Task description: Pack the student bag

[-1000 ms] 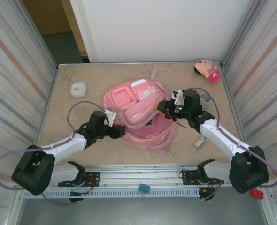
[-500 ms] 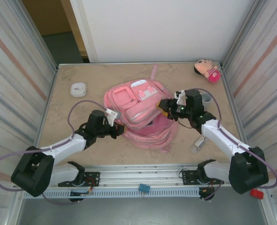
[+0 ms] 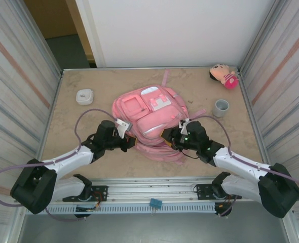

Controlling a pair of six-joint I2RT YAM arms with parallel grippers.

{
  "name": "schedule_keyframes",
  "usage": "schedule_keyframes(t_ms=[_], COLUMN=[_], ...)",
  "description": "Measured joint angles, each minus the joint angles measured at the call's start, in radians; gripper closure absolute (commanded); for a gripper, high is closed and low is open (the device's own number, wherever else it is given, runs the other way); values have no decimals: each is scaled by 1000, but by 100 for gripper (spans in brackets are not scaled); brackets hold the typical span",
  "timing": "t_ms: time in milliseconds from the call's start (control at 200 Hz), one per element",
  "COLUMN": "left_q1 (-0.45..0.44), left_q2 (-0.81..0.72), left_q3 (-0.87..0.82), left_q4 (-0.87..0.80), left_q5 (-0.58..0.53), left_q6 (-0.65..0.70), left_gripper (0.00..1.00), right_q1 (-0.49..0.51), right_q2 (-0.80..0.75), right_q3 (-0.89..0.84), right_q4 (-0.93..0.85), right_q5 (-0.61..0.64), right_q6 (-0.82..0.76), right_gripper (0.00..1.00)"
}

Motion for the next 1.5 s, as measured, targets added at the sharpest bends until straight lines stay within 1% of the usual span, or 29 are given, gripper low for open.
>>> schedule_keyframes(t_ms=[90,220,316,436,486,596,631,691,787,817,887,1012,1122,1223,1313,1343,1393,1438,1503], left_q1=[-14,-49,-83,-116,-124,-137,-143,-157,-177,-178,-179,-179,-179,-179,-175,-172,-161,-150,-136], left_q2=[-1,-5,-9,-10,-10,-10,-14,-29,-79,-96,-138,-182,-163,-100,-14,9,45,72,106], left_q3=[12,34,51,63,67,72,74,82,104,114,141,172,185,188,203,206,211,217,228], left_q4=[-24,-73,-107,-143,-151,-153,-155,-162,-188,-201,-235,-288,-327,-331,-323,-315,-290,-272,-240], left_q5=[-28,-80,-103,-103,-98,-56,-37,-6,22,22,0,-102,-200,-290,-353,-363,-374,-380,-380], left_q6=[14,46,82,112,118,138,146,158,195,216,283,447,610,747,843,865,899,917,941], left_gripper=[94,92,91,90,87,74,68,54,39,37,36,34,31,25,24,25,33,43,55], right_q1=[11,16,11,-7,-15,-43,-59,-96,-164,-182,-219,-283,-320,-328,-328,-329,-331,-335,-341], right_q2=[52,98,110,114,114,114,115,119,148,159,179,200,221,243,260,265,272,278,284], right_q3=[2,12,51,100,114,140,148,176,265,295,356,398,410,428,451,459,472,481,486], right_q4=[39,61,35,15,10,0,-10,-49,-163,-201,-283,-369,-414,-439,-456,-465,-476,-485,-493], right_q5=[19,35,38,38,38,32,17,-29,-142,-174,-240,-341,-397,-432,-457,-463,-471,-481,-494], right_q6=[14,22,11,-8,-14,-43,-59,-100,-208,-246,-333,-447,-504,-541,-575,-583,-598,-609,-621], right_gripper=[83,93,97,98,98,98,98,98,98,98,98,98,98,98,98,98,98,98,99])
